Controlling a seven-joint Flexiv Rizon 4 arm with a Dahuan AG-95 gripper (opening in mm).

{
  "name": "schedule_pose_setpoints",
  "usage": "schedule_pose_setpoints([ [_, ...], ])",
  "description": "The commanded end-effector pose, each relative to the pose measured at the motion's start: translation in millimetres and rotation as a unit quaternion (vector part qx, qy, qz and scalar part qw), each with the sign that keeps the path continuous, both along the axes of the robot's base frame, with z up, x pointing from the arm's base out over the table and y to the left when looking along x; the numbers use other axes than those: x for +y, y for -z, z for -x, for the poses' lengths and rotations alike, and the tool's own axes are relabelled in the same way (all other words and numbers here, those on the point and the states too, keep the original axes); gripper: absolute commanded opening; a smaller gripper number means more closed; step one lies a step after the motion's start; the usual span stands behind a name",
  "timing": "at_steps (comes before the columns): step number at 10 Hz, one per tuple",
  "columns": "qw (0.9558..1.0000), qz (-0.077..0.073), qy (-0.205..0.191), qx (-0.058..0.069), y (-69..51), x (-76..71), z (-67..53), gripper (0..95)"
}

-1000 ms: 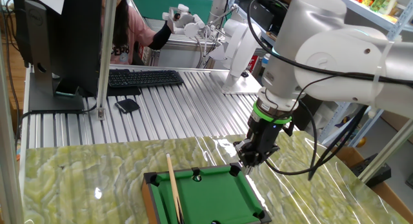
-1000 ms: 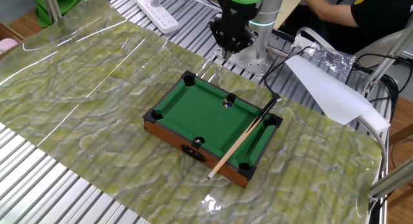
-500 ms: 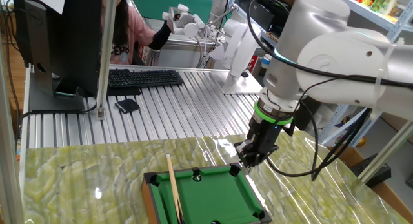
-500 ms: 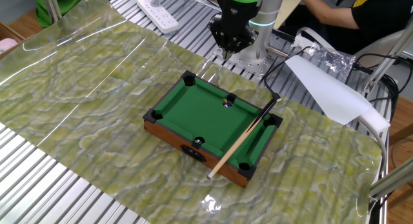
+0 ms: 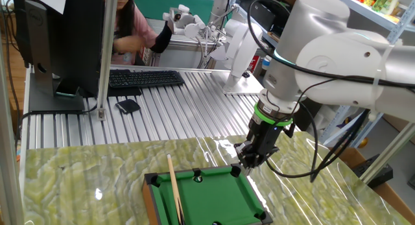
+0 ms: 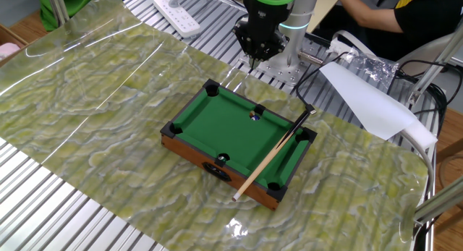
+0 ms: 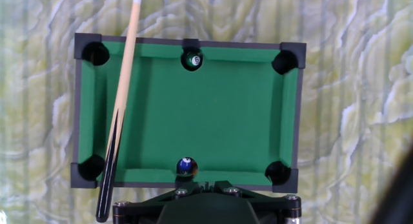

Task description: Hit the pool ball

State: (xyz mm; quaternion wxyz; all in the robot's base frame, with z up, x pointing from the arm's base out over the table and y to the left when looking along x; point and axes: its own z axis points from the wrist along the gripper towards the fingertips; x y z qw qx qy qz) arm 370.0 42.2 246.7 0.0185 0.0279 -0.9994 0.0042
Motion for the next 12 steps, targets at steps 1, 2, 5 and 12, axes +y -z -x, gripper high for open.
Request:
schedule_pose_setpoints([
  [1,1.0000,-0.001,0.000,0.002,0.3,-0.4,0.3,0.0],
  [2,1.0000,-0.003,0.000,0.004,0.4,-0.4,0.3,0.0],
  [5,1.0000,-0.003,-0.004,0.004,-0.8,-0.8,1.1,0.0],
  [12,0.9999,-0.003,-0.010,0.009,-0.6,-0.8,1.3,0.0],
])
